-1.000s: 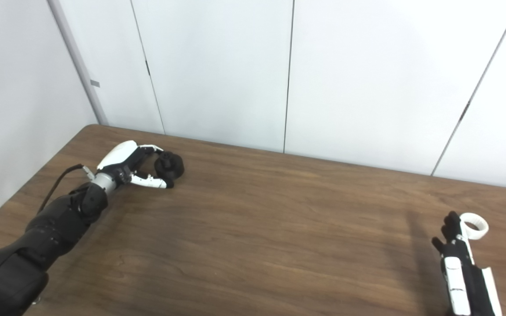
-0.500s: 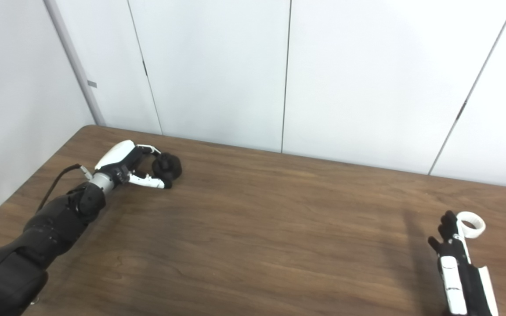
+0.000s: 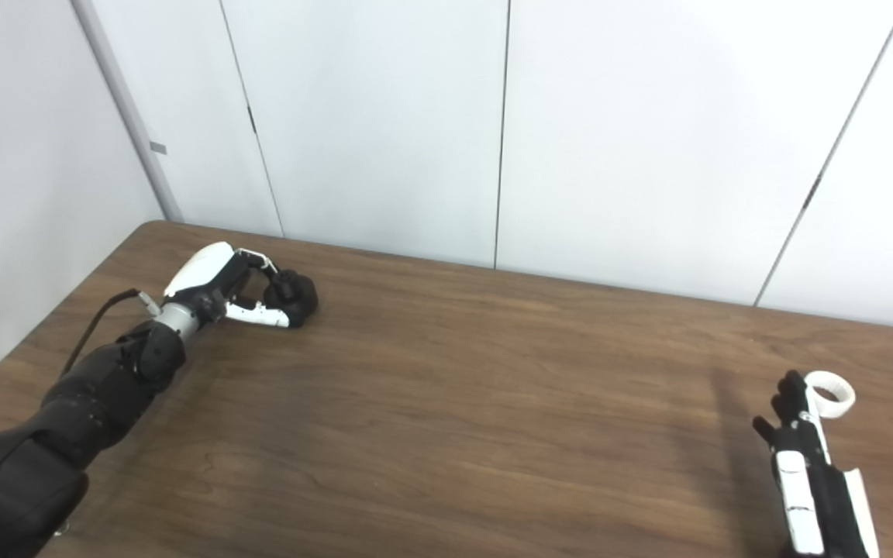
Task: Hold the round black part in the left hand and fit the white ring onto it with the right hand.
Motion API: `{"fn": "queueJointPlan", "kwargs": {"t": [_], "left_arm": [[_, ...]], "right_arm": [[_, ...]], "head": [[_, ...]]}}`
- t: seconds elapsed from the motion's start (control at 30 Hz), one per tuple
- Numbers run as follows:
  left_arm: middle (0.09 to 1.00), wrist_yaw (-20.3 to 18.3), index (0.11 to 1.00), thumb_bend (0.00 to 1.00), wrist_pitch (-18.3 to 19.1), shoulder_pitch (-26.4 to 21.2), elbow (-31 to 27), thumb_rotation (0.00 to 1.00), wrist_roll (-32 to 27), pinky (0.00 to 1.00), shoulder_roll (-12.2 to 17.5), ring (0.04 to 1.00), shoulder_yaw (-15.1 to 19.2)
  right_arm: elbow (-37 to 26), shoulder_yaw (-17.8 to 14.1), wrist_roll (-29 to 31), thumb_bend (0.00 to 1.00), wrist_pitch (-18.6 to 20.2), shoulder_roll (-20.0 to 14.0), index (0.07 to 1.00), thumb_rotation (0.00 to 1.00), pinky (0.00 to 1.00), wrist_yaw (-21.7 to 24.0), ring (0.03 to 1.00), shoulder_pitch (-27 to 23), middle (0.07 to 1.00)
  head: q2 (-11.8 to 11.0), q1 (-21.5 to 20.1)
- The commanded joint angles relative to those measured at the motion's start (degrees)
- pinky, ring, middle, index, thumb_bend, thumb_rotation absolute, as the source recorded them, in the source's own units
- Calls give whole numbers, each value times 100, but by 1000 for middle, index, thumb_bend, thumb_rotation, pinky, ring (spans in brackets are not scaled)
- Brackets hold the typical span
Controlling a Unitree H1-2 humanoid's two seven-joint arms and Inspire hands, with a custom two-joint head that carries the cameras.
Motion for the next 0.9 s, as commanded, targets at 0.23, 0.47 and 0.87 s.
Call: {"fn": "queueJointPlan", "kwargs": {"t": [0.23, 0.47, 0.87], "left_arm": [[723, -233, 481, 523, -145, 296, -651, 51, 214, 879, 66, 844, -135], [716, -364, 481, 523, -162, 832, -1871, 49, 264, 923, 96, 860, -143], [747, -704, 480, 524, -190, 1496, -3279, 52, 298, 995, -40, 937, -343]], "right_arm": [[130, 50, 3, 281, -92, 126, 999, 953, 926, -47, 993, 185, 1000], [28, 60, -56, 286, 31, 126, 997, 971, 975, -59, 1000, 179, 1000], [-87, 82, -57, 300, -118, 174, 997, 901, 955, -49, 1000, 109, 1000]], "head": [[30, -50], [39, -89], [70, -369]]}}
